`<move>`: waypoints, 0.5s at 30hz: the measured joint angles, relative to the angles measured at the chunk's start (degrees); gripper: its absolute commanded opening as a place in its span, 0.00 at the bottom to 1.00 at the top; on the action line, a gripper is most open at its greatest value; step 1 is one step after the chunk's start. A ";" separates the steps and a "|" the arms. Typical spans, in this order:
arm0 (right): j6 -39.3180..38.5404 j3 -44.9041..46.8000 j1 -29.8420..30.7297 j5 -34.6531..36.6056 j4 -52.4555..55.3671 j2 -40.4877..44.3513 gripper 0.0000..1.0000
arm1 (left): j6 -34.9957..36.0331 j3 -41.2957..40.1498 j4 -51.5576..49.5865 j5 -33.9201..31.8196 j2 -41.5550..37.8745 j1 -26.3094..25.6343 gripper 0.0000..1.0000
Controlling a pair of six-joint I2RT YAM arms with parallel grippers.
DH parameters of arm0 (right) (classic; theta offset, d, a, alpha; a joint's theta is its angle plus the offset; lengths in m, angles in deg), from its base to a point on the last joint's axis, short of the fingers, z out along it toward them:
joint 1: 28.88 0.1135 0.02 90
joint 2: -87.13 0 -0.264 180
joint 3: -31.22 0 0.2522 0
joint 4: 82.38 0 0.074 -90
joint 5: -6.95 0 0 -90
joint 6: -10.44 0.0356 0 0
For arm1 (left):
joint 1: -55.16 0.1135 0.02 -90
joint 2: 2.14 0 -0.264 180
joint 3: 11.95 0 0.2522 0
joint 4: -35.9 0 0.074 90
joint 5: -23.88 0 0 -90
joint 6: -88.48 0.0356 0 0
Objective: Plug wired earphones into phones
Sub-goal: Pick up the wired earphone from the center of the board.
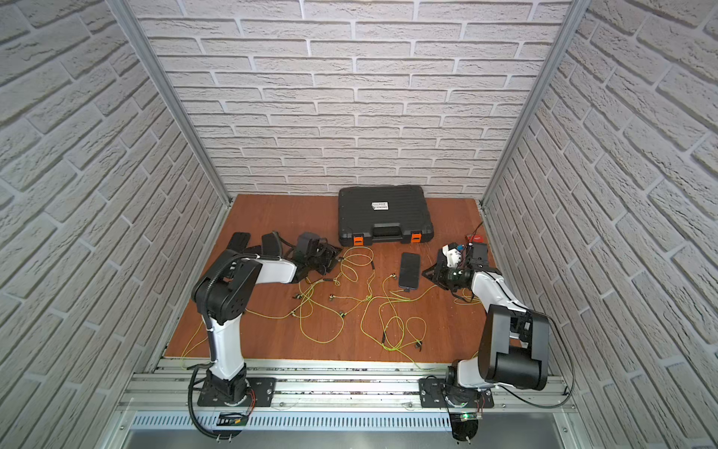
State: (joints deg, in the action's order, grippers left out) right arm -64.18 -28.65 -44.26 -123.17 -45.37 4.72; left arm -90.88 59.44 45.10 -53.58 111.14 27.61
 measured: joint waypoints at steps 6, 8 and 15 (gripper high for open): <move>-0.02 -0.31 0.15 0.17 0.33 0.07 0.28 | 0.22 -1.18 -3.78 -1.55 -2.34 -1.25 0.51; -0.04 -0.66 0.50 0.28 0.37 0.09 0.28 | 0.15 -1.09 -3.80 -1.77 -2.34 -1.53 0.51; -0.98 -0.98 1.16 0.81 1.18 1.42 0.28 | -0.92 0.39 -4.00 -2.47 -0.81 -1.77 0.40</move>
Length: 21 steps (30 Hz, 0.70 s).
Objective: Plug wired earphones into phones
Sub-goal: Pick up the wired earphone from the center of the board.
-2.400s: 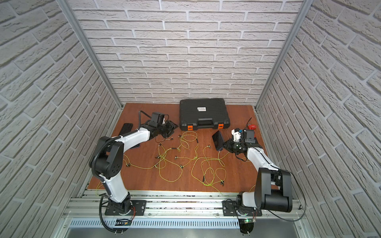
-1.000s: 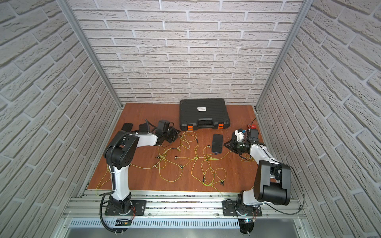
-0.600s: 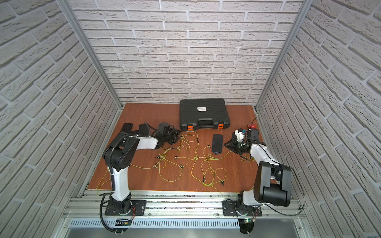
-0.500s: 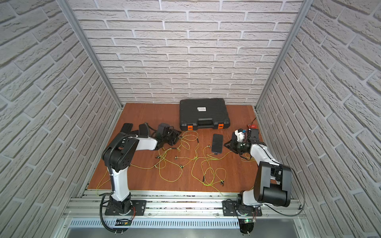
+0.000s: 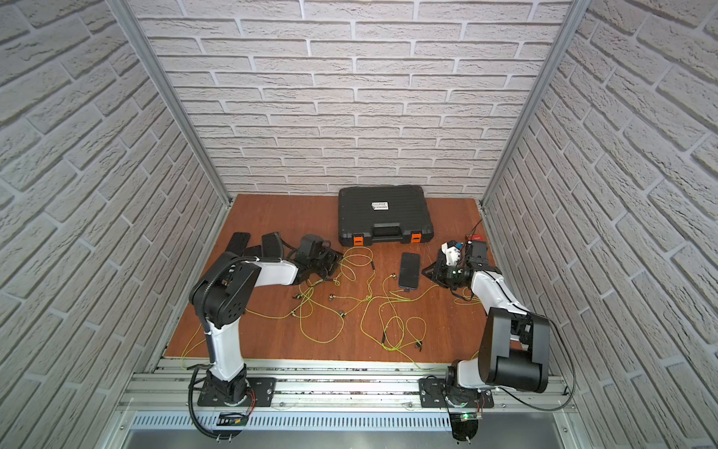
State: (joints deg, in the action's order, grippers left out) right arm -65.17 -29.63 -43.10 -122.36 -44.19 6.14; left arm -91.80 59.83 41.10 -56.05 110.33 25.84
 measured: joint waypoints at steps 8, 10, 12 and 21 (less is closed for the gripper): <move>-1.18 0.00 0.13 0.26 0.90 1.60 0.27 | -0.83 0.94 0.87 -0.85 1.77 0.24 0.22; -1.36 -0.02 0.13 0.24 1.16 1.60 0.27 | -0.52 1.16 0.74 -0.96 2.10 0.39 0.16; -1.46 -0.15 0.20 0.11 1.40 1.60 0.27 | 0.00 1.42 0.59 -1.07 2.47 0.55 0.13; -2.49 -2.78 2.29 -1.38 2.08 1.60 0.27 | 3.82 2.62 -1.81 -2.29 2.29 0.92 0.05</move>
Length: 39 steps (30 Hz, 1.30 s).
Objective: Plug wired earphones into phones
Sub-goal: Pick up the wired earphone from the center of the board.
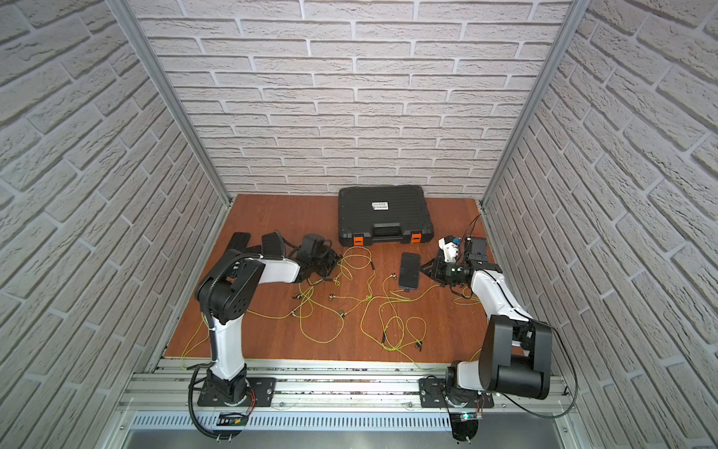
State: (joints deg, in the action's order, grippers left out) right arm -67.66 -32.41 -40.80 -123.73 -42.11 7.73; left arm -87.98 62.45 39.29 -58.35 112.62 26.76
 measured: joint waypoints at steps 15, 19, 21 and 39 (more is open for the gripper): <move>-0.35 -11.87 13.03 -6.01 3.17 -4.09 0.26 | 18.69 1.07 -5.09 6.58 -4.66 2.71 0.06; 1.42 -13.66 16.70 -10.73 -0.17 -8.00 0.24 | 23.45 1.14 -3.48 10.67 -7.39 3.67 0.03; 2.23 -15.12 18.69 -12.02 -1.20 -10.82 0.24 | 25.40 1.14 -1.57 13.51 -8.68 4.13 0.00; 4.20 -28.17 24.48 -19.89 -8.00 -24.68 0.29 | 29.94 0.76 14.34 43.52 -11.39 6.14 0.00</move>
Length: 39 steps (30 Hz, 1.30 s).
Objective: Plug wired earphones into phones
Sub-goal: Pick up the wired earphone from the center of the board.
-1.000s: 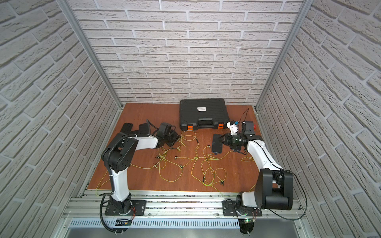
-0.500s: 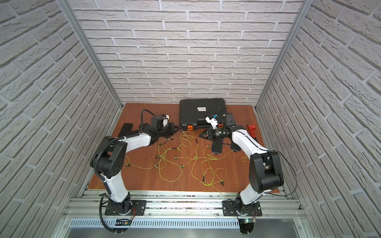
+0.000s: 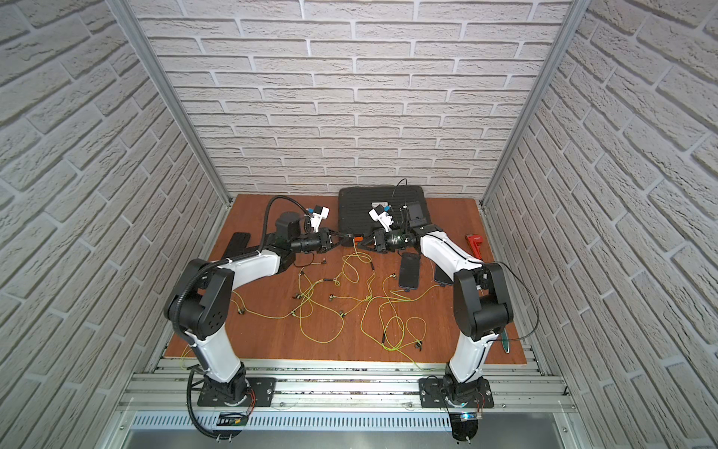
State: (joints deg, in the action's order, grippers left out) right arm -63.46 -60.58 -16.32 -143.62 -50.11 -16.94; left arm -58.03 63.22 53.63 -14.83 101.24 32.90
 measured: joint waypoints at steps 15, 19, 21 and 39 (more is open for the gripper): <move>7.96 -1.11 -0.35 -6.43 -10.75 -2.49 0.28 | -3.74 -0.76 9.35 5.60 1.84 0.15 0.00; 9.75 -1.11 -0.37 -6.82 -12.72 -2.49 0.28 | -4.02 -1.29 10.21 5.62 2.25 0.13 0.00; 10.51 -1.11 -0.37 -6.84 -13.53 -2.54 0.28 | -4.20 -1.49 10.54 5.62 2.40 0.13 0.00; 13.84 -1.36 -1.77 -5.77 -16.59 -3.58 0.29 | -6.82 -1.53 14.80 5.64 3.50 0.00 0.00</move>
State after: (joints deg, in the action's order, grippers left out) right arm -49.63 -61.94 -18.09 -149.39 -66.70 -20.53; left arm -64.85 61.69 68.42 -9.19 104.73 32.90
